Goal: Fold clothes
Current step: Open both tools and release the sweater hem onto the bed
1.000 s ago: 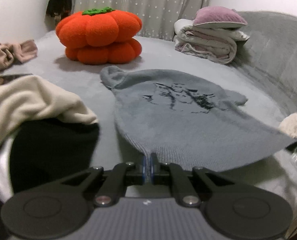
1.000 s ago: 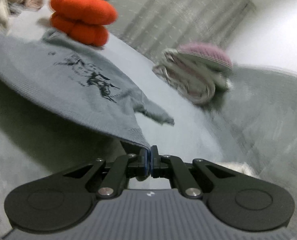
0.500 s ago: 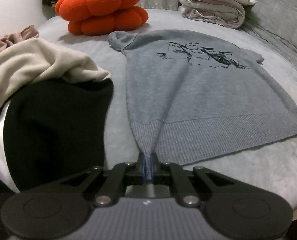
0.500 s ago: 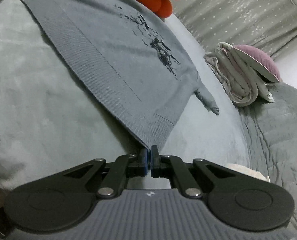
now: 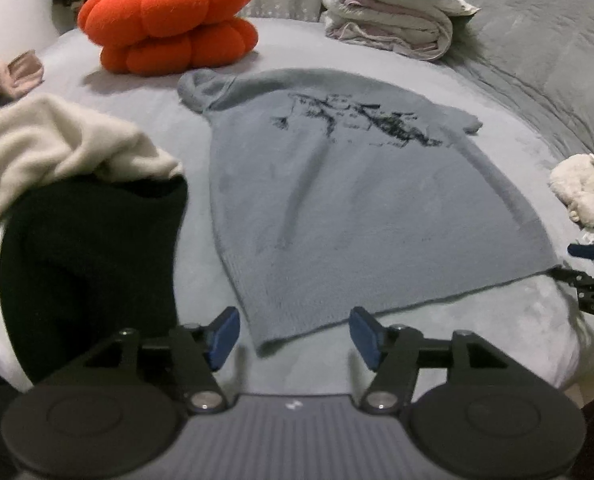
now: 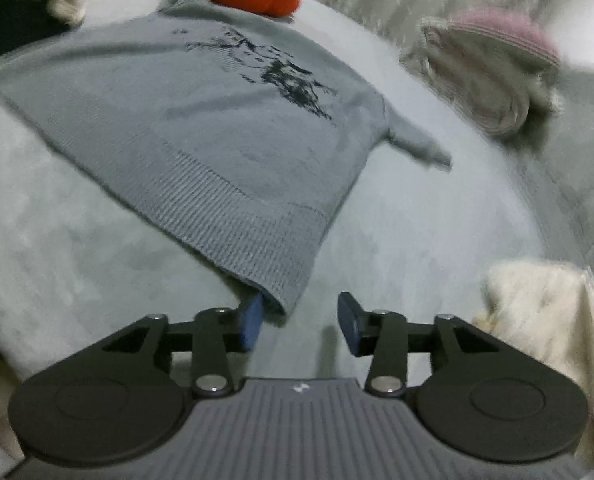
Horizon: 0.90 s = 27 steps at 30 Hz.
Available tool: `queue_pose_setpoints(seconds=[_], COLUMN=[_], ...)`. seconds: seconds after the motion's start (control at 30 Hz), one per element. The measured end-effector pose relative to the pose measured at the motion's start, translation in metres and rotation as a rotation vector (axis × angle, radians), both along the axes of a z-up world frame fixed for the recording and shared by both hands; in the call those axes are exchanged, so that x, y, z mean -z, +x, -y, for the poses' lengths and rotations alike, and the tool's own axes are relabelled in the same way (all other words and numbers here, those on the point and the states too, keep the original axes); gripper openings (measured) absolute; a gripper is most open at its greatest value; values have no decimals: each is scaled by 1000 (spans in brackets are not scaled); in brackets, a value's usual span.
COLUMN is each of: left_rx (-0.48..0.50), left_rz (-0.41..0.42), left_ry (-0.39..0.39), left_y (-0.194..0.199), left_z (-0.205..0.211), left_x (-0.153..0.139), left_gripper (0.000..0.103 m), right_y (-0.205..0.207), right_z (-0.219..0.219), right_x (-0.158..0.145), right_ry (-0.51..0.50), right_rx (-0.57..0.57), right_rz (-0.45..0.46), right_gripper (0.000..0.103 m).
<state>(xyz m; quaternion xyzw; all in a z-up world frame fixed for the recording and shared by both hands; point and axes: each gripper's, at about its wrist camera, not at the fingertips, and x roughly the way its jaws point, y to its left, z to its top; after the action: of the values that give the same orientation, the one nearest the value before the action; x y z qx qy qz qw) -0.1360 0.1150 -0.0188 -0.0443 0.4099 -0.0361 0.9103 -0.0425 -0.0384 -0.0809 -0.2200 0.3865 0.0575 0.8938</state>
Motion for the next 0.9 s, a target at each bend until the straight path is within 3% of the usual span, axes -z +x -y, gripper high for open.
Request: queue_pose_setpoints(seconds=[0.1,0.37,0.47,0.7,0.8,0.9], left_rx=[21,112,157,232,231,228], left_rz=[-1,3,-11,-3,47,43], left_ry=[19,-76,-94,-127,-156,-208], left_y=[7,41,58,91,95,101], left_z=[1,16,34,68,71,71], left_x=[-11,-24,-23,-3,16,30], left_gripper=[69,76,85,96,96,96], right_y=[3,16,26,46,47,46], right_z=[16,49,59,82,96,103], right_x=[-8,-19,-19,-15,-5,-2], right_ry=[153,495,589,742,853,919], right_rx=[48,181,240,376,429,460], right_rz=[-60,-137,-161,-154,-145,-138], right_gripper=[50,50,50,50,50,50])
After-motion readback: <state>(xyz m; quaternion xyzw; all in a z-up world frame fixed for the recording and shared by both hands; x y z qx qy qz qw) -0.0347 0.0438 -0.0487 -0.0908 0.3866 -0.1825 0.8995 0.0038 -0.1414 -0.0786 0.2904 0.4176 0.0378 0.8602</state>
